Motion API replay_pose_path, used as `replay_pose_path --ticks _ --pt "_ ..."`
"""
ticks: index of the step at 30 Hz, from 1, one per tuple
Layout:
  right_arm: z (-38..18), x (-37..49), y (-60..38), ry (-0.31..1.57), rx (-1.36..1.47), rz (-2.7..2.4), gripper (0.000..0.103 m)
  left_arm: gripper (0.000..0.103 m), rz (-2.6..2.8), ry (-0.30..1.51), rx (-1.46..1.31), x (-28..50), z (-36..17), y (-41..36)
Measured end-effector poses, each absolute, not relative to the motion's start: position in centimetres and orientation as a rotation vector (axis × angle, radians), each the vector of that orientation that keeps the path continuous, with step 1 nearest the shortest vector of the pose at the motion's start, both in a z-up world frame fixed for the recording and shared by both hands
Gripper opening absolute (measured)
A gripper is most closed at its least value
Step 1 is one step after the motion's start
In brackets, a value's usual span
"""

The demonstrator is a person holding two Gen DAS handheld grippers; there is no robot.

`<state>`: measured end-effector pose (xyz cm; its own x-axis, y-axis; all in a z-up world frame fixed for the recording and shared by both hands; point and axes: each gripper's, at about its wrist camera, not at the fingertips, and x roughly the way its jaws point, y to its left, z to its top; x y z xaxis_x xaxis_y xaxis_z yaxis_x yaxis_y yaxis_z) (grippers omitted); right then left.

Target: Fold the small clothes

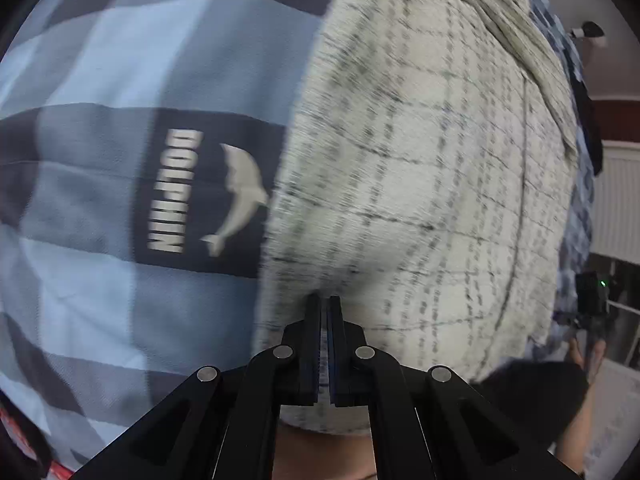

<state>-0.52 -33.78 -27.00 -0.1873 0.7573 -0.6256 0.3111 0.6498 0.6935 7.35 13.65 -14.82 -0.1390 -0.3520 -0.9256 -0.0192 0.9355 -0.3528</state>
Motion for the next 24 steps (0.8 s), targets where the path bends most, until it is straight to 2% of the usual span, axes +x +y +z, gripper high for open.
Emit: replay_pose_path --ticks 10,18,24 --pt "-27.1 -1.0 -36.1 1.769 0.875 0.484 0.09 0.002 -0.161 1.553 -0.247 7.5 -12.3 15.3" --pt "-27.2 -1.2 -36.9 1.765 0.881 0.469 0.09 0.002 -0.149 1.544 -0.147 7.5 -12.0 14.7" --pt "-27.6 -1.3 -38.0 1.759 0.898 0.462 0.09 0.005 -0.178 1.469 -0.244 7.9 -10.5 15.3"
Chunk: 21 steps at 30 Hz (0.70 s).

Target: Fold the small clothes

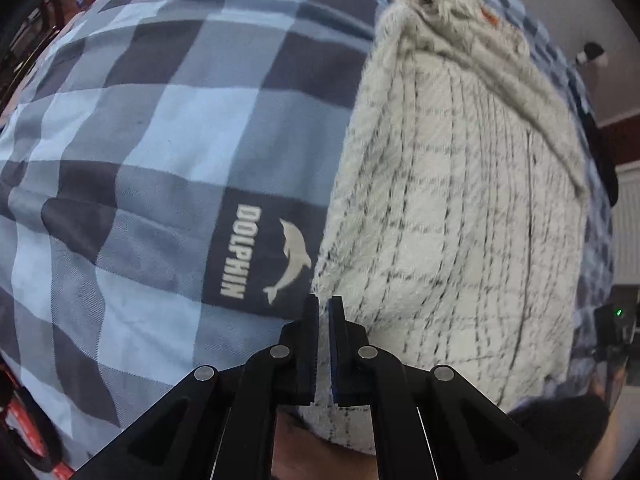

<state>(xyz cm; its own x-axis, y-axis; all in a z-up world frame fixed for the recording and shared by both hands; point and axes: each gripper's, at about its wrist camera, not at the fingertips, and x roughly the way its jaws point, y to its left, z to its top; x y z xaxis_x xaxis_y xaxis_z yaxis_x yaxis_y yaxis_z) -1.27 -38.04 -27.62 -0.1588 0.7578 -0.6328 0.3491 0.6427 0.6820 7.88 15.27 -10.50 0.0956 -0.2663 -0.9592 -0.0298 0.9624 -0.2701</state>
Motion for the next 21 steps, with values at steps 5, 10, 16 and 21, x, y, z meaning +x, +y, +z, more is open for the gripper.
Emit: replay_pose_path --ticks 5,10,16,21 --pt "-27.8 -1.2 -38.4 1.755 0.894 0.47 0.09 0.103 -0.201 1.401 -0.374 7.8 -9.5 17.5" --pt "-27.8 -1.3 -38.4 1.757 0.89 0.467 0.09 0.103 -0.261 1.334 -0.508 9.1 -9.2 18.2" --pt "-27.7 -1.4 -38.2 1.76 0.893 0.463 0.09 0.103 -0.223 1.478 -0.253 10.4 -13.1 15.1" --pt "-27.9 -1.4 -38.2 1.768 0.894 0.464 0.09 0.103 -0.063 1.466 0.04 11.0 -14.3 13.0"
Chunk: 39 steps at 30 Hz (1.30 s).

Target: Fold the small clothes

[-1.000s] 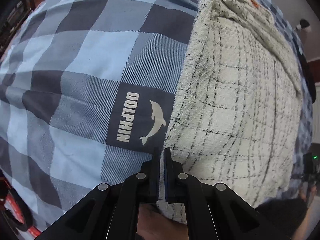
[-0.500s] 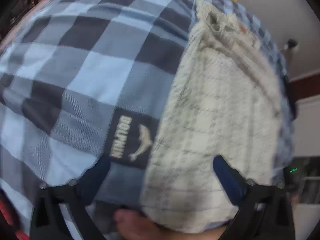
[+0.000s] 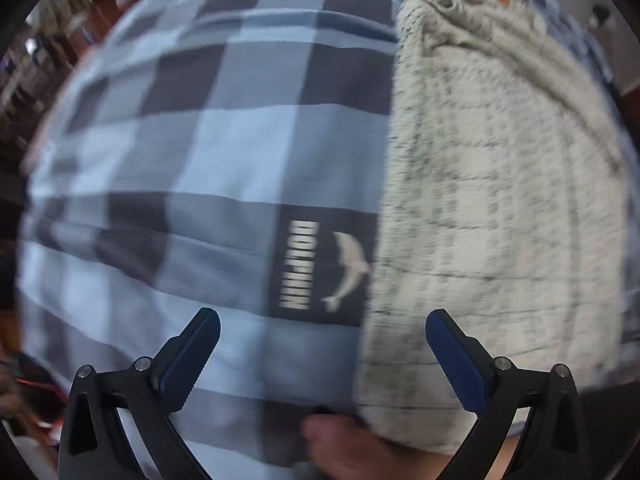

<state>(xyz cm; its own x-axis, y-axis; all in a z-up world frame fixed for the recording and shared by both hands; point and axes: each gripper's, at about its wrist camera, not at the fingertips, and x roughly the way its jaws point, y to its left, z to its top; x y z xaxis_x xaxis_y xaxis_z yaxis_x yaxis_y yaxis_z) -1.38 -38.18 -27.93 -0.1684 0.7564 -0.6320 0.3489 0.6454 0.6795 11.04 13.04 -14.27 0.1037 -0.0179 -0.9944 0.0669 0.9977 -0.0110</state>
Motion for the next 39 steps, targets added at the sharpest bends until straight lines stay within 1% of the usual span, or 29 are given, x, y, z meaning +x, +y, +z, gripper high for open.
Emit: replay_pose_path --ticks 4,5,6,8,9,14,16,18,19,20,21,23,27,32,38,39 --pt "-27.9 -1.3 -37.9 1.779 0.873 0.466 0.09 0.102 -0.097 1.497 0.05 11.5 -15.7 11.9" --pt "-27.8 -1.3 -37.8 1.78 0.871 0.466 0.09 0.099 -0.101 1.526 0.059 11.5 -16.6 11.5" --pt "-27.8 -1.3 -37.8 1.781 0.871 0.466 0.09 0.095 -0.104 1.548 0.067 11.3 -17.3 11.5" --pt "-27.8 -1.3 -37.8 1.779 0.877 0.465 0.09 0.076 -0.139 1.585 0.052 11.4 -18.6 11.3" --pt "-27.8 -1.4 -37.8 1.778 0.88 0.464 0.09 0.075 -0.161 1.6 0.031 11.7 -19.4 11.0" --pt "-27.8 -1.4 -37.8 1.781 0.878 0.465 0.09 0.075 -0.243 1.678 -0.054 11.4 -22.7 10.7" --pt "-27.8 -1.3 -37.7 1.781 0.877 0.467 0.09 0.072 -0.271 1.685 -0.055 10.6 -23.2 10.5" --pt "-27.9 -1.3 -37.6 1.781 0.883 0.471 0.09 0.064 -0.309 1.682 -0.063 10.5 -23.8 9.5" --pt "-27.9 -1.3 -37.6 1.782 0.884 0.474 0.09 0.054 -0.316 1.683 -0.059 10.5 -24.1 8.9" --pt "-27.9 -1.3 -37.6 1.783 0.885 0.475 0.09 0.049 -0.325 1.689 -0.042 10.5 -24.4 8.1" --pt "-27.9 -1.3 -37.6 1.784 0.885 0.476 0.09 0.037 -0.334 1.691 -0.029 10.4 -24.7 7.6" --pt "-28.0 -1.2 -37.6 1.788 0.877 0.479 0.09 0.01 -0.359 1.679 -0.012 10.3 -24.9 6.6" --pt "-27.8 -1.2 -37.4 1.784 0.879 0.481 0.09 0.007 -0.407 1.64 -0.096 10.4 -24.2 6.2" --pt "-28.1 -1.3 -37.1 1.779 0.921 0.524 0.09 0.007 -0.498 1.549 -0.339 10.1 -22.1 7.4" --pt "-27.8 -1.0 -35.4 1.808 0.839 0.553 0.09 0.007 -0.578 1.507 -0.396 11.1 -19.9 6.4" --pt "-27.8 -0.9 -35.2 1.806 0.832 0.559 0.09 0.007 -0.591 1.503 -0.411 10.2 -19.3 6.4"
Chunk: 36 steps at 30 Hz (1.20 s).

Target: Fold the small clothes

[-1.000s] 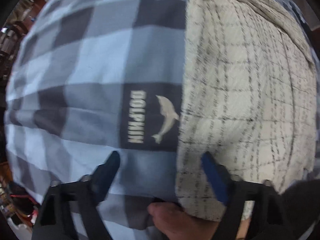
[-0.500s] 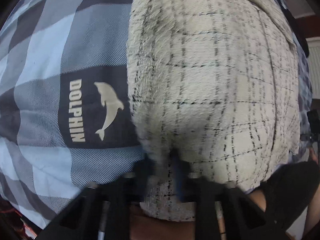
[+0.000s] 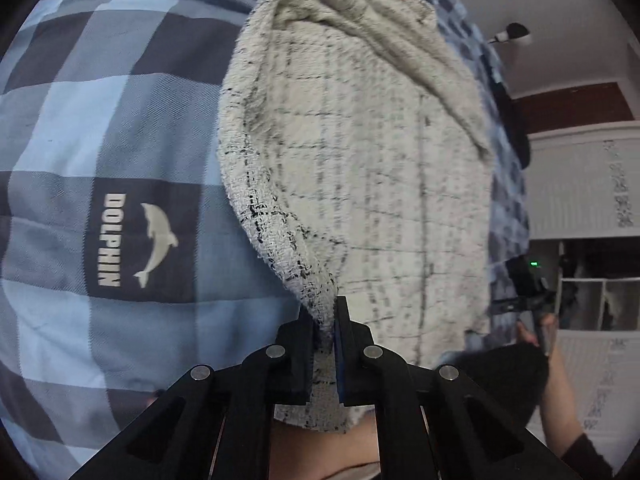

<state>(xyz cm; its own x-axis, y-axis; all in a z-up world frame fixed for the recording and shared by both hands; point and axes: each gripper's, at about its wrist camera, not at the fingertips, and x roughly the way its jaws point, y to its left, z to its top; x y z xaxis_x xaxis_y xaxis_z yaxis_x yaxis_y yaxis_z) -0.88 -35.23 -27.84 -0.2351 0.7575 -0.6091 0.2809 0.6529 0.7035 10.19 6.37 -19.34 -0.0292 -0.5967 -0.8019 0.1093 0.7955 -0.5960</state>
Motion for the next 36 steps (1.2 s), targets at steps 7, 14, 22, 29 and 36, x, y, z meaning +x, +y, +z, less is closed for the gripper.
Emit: replay_pose_path --ticks 7,14,22,29,36 --pt "-25.0 0.3 -33.1 1.758 0.642 0.544 0.009 0.007 -0.605 1.497 -0.545 10.2 -17.3 10.5" --pt "-14.2 -0.4 -30.8 1.4 0.687 0.595 0.007 0.007 -0.667 1.306 -0.756 9.6 -12.6 12.4" --pt "-7.1 -6.6 -30.4 1.113 1.063 0.611 0.007 0.006 -0.867 1.184 -0.923 6.9 -6.6 12.3" --pt "-6.1 -10.2 -30.3 0.971 1.29 0.764 0.007 0.006 -0.93 1.117 -1.092 2.4 -3.6 14.4" --pt "-3.2 -14.3 -33.2 0.898 1.317 0.721 0.007 0.003 -0.925 1.0 -1.233 -2.3 -1.6 19.4"
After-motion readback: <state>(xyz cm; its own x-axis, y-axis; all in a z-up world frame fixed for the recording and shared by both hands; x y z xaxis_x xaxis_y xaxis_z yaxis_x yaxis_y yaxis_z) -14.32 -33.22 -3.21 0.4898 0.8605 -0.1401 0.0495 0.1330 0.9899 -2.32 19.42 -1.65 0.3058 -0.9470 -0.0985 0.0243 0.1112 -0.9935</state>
